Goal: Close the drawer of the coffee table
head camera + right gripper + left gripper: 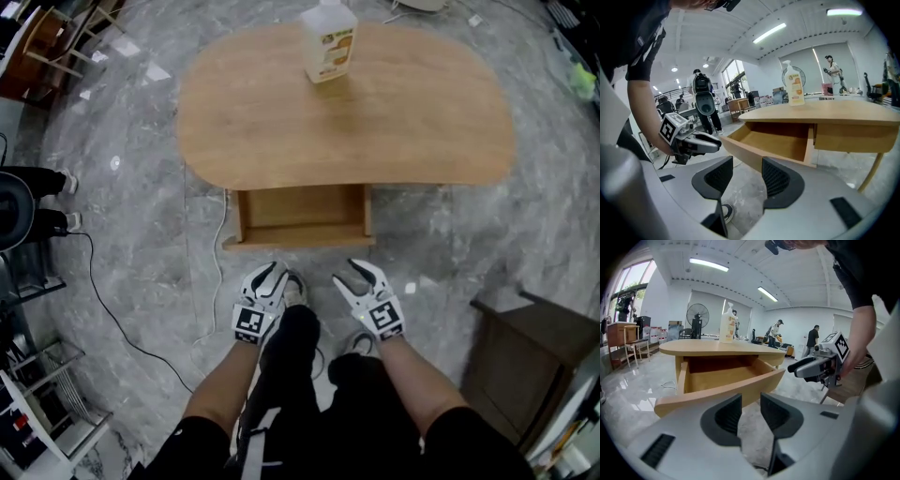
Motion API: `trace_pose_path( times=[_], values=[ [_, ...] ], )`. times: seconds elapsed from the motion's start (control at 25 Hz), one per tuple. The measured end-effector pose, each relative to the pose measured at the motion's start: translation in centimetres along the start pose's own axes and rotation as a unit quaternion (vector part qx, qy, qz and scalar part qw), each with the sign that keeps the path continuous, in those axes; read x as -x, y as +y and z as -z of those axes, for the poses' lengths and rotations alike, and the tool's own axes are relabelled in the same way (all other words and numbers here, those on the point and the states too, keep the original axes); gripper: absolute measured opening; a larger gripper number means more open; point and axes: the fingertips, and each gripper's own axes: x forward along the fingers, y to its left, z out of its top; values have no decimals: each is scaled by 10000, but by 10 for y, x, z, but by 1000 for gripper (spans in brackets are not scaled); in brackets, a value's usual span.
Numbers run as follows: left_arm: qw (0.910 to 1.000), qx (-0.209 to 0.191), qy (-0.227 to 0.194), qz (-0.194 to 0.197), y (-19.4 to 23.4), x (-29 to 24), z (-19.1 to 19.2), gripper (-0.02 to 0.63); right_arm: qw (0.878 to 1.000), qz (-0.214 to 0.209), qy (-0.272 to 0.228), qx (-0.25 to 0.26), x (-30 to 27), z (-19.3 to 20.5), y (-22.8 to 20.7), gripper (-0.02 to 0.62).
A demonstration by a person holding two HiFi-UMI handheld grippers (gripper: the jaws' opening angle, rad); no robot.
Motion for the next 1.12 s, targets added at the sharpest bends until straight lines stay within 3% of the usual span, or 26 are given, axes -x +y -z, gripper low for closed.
trace_pose_path(
  times=[0.2,0.44,0.68,0.8,0.88,1.04,1.12],
  values=[
    [10000,-28,32,32,16,-24,14,123,9998,-10,203,60,-34,27,-15,193],
    [10000,19,13,51,28,-38,15,110,9986,380,260,-278,-48,40,-44,190],
    [9962,685,169,-510,56,-13,44,110,9892,1114,45,-955,-23,56,-80,187],
    [9935,836,248,-725,70,-5,53,110,9890,1028,-78,-1064,-22,54,-79,97],
    [9917,919,165,-879,78,-6,49,102,9889,1022,-167,-1066,-25,48,-80,83],
    [9884,1070,96,-1069,85,-13,40,15,9882,1109,-161,-1040,-30,48,-82,31],
    [9880,1120,131,-1058,84,-14,40,14,9886,1105,-101,-1013,-30,49,-81,18]
  ],
)
